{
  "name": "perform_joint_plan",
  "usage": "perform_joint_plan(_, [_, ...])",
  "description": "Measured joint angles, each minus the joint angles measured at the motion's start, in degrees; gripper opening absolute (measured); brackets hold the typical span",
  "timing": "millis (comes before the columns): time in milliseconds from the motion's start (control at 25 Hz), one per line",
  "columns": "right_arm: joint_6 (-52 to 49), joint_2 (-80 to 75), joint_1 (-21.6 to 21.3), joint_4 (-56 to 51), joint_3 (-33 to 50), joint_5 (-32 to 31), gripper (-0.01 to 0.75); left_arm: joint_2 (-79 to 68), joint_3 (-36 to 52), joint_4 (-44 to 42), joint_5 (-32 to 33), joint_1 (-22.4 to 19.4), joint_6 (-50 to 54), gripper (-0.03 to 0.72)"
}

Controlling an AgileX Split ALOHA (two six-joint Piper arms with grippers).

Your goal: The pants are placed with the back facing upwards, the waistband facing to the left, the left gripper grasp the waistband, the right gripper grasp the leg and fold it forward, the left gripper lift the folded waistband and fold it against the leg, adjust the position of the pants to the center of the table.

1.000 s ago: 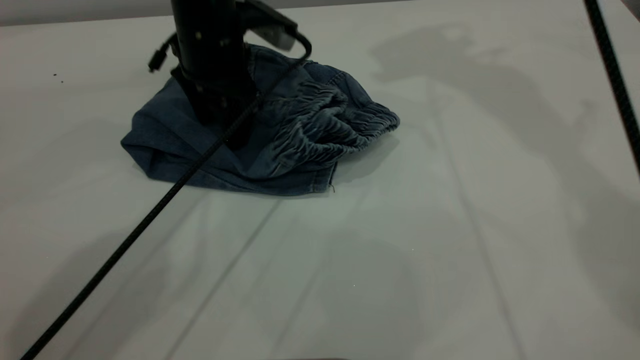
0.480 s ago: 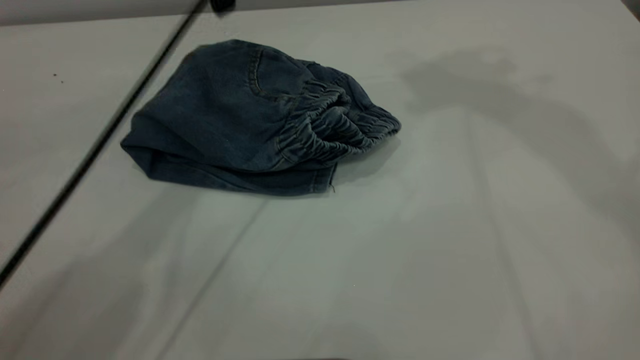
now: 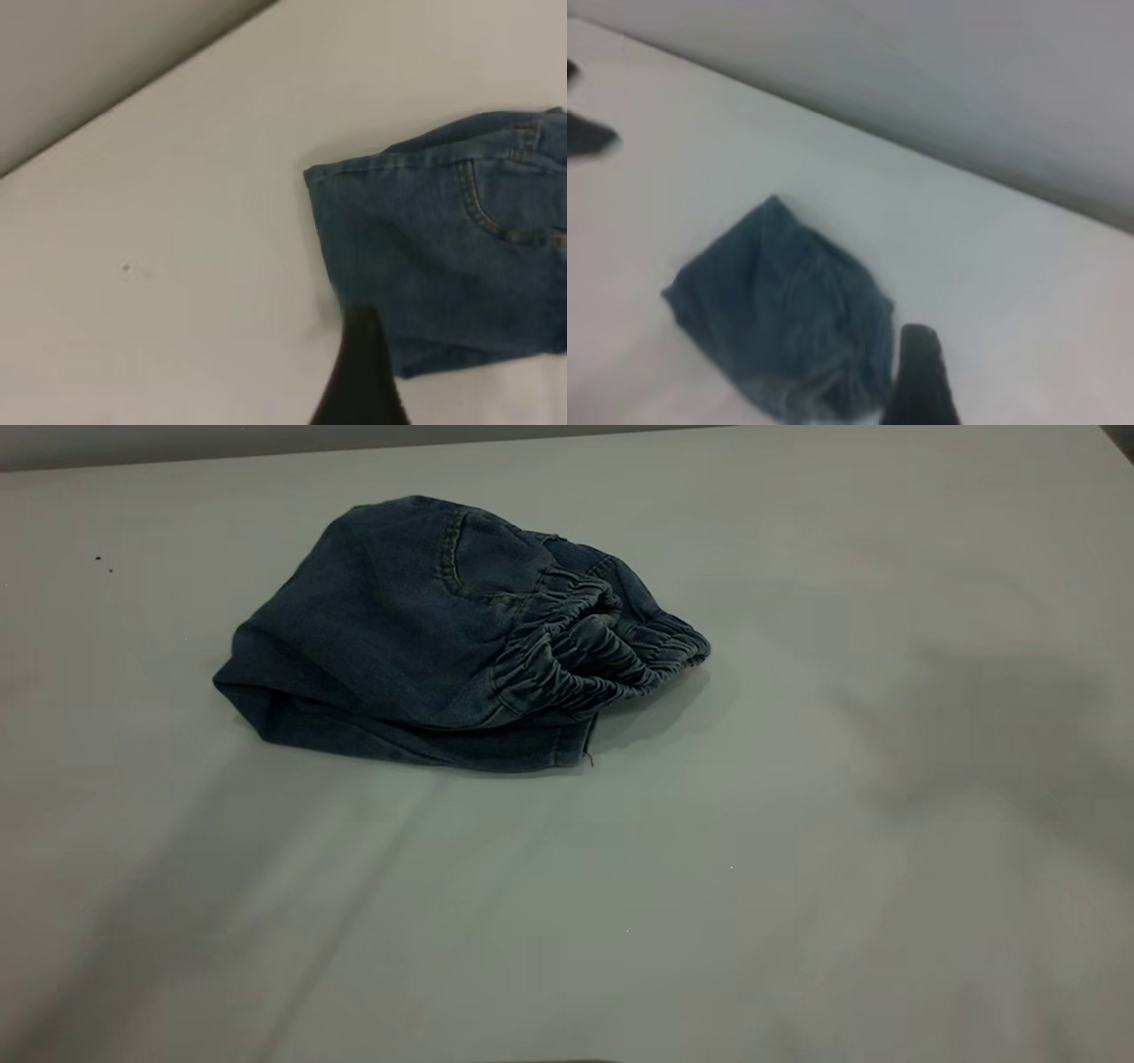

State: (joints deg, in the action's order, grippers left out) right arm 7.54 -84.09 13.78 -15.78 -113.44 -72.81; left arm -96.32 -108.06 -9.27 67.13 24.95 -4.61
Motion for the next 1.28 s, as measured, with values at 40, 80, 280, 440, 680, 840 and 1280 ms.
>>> perform_joint_plan(40, [-0.06,3.65,0.00,0.00,3.16,-0.01,0.465,2.83,2.11,0.00,0.00,0.00,0.07,0.512])
perform_joint_plan(80, [-0.19,6.27,0.00,0.00,5.86,-0.01,0.465,6.30,5.01,0.00,0.00,0.00,0.07,0.512])
perform_joint_plan(280, [-0.54,20.37,0.00,-0.04,20.94,-0.14,0.465,23.03,20.03,0.08,0.00,0.00,0.18,0.512])
perform_joint_plan(440, [-0.54,28.69,0.00,-0.04,30.56,-0.27,0.465,33.67,29.72,0.15,0.00,0.00,0.18,0.512])
perform_joint_plan(680, [-0.54,40.92,0.00,-0.04,42.40,-0.32,0.465,45.54,40.41,3.10,0.00,0.00,0.18,0.512])
perform_joint_plan(840, [-0.81,49.19,0.00,-0.04,49.56,-0.32,0.465,52.86,45.84,5.55,0.00,0.00,0.18,0.512])
perform_joint_plan(1280, [-1.90,70.03,0.00,0.68,70.47,-0.25,0.465,68.68,61.48,9.77,0.00,0.00,-1.32,0.512])
